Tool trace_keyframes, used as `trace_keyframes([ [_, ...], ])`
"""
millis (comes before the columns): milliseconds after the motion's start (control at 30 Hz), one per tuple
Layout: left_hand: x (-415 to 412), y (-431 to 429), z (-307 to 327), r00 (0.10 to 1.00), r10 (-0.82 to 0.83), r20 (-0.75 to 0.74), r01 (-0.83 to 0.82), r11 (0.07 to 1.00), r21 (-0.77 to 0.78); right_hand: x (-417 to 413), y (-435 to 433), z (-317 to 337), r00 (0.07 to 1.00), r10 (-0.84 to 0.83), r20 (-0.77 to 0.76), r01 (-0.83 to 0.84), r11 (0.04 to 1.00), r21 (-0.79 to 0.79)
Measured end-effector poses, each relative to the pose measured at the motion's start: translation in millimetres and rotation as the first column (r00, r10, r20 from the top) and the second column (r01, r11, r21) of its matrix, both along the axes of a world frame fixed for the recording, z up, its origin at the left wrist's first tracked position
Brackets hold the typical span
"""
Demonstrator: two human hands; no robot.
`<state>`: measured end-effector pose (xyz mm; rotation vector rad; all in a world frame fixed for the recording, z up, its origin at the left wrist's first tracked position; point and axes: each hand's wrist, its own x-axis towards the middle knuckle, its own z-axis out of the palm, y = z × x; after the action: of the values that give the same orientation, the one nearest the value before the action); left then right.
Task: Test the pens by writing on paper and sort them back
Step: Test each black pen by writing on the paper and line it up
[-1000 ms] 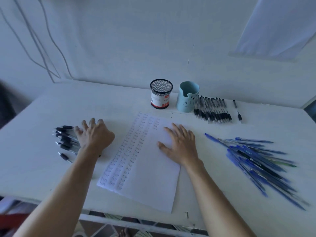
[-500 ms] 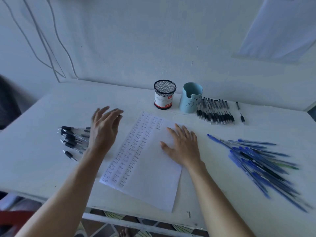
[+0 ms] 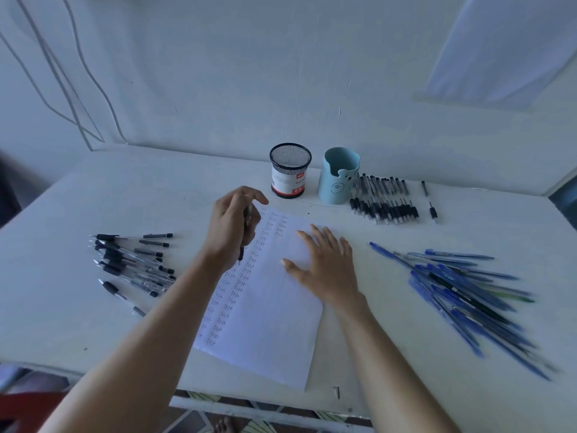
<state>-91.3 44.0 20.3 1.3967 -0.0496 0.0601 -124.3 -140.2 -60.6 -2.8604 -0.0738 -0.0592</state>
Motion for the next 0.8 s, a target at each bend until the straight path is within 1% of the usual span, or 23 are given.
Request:
trace_keyframes([
  [67, 4.4, -2.2, -0.4, 0.998, -0.009, -0.062, 0.001, 0.990, -0.140, -1.1, 0.0, 0.7, 1.000, -0.011, 0.021, 0.011, 1.000, -0.012],
  [133, 11.3, -3.8, -4.3, 0.995, -0.002, -0.095, -0.019, 0.975, -0.220, -2.1, 0.1, 0.6, 0.998, -0.013, 0.063, 0.014, 1.000, -0.016],
  [200, 18.5, -7.4, -11.1, 0.995, 0.063, -0.083, -0.077, 0.980, -0.181, -2.5, 0.1, 0.3, 0.997, -0.007, 0.083, 0.008, 1.000, -0.010],
  [233, 21.5, -9.6, -14.8, 0.992, 0.096, -0.087, -0.110, 0.980, -0.165, -1.8, -0.1, 0.7, 0.998, 0.003, 0.064, -0.003, 1.000, -0.008],
  [267, 24.2, -11.3, -18.4, 0.986, 0.124, -0.114, -0.142, 0.976, -0.164, -1.0, -0.4, 1.3, 0.999, 0.016, 0.032, -0.016, 1.000, -0.006],
  [300, 26.5, -12.0, -20.4, 0.978, 0.136, -0.157, -0.165, 0.967, -0.195, 0.0, -0.6, 1.9, 1.000, 0.029, 0.002, -0.029, 1.000, -0.009],
  [367, 31.5, -11.1, -25.0, 0.975, 0.076, -0.208, -0.140, 0.938, -0.316, 1.6, -0.9, 3.0, 0.999, 0.045, -0.026, -0.046, 0.999, -0.023],
  [400, 34.2, -10.4, -29.2, 0.979, 0.022, -0.201, -0.095, 0.926, -0.364, 2.3, -1.0, 3.1, 0.998, 0.050, -0.032, -0.051, 0.998, -0.029],
  [467, 39.0, -10.8, -37.1, 0.982, -0.064, -0.177, -0.008, 0.925, -0.379, 3.1, -0.9, 2.9, 0.998, 0.053, -0.043, -0.054, 0.998, -0.031],
  [567, 44.9, -16.9, -42.5, 0.973, -0.042, -0.226, -0.022, 0.962, -0.272, 3.0, 0.0, 3.8, 0.997, 0.045, -0.061, -0.046, 0.999, -0.010],
  [633, 46.3, -20.5, -44.8, 0.982, -0.038, -0.185, 0.005, 0.984, -0.177, 3.2, 0.2, 4.1, 0.997, 0.042, -0.059, -0.042, 0.999, 0.007],
  [700, 48.4, -20.2, -47.8, 0.994, -0.035, -0.106, 0.037, 0.999, 0.014, 3.4, 0.0, 4.1, 0.998, 0.043, -0.053, -0.041, 0.999, 0.020],
  [767, 50.2, -19.3, -51.4, 0.997, 0.009, -0.075, 0.007, 0.975, 0.221, 3.4, -0.5, 4.7, 0.998, 0.041, -0.045, -0.039, 0.999, 0.033],
  [800, 50.5, -19.4, -52.1, 0.998, 0.031, -0.060, -0.013, 0.957, 0.291, 3.4, -0.5, 5.0, 0.998, 0.040, -0.039, -0.039, 0.999, 0.038],
])
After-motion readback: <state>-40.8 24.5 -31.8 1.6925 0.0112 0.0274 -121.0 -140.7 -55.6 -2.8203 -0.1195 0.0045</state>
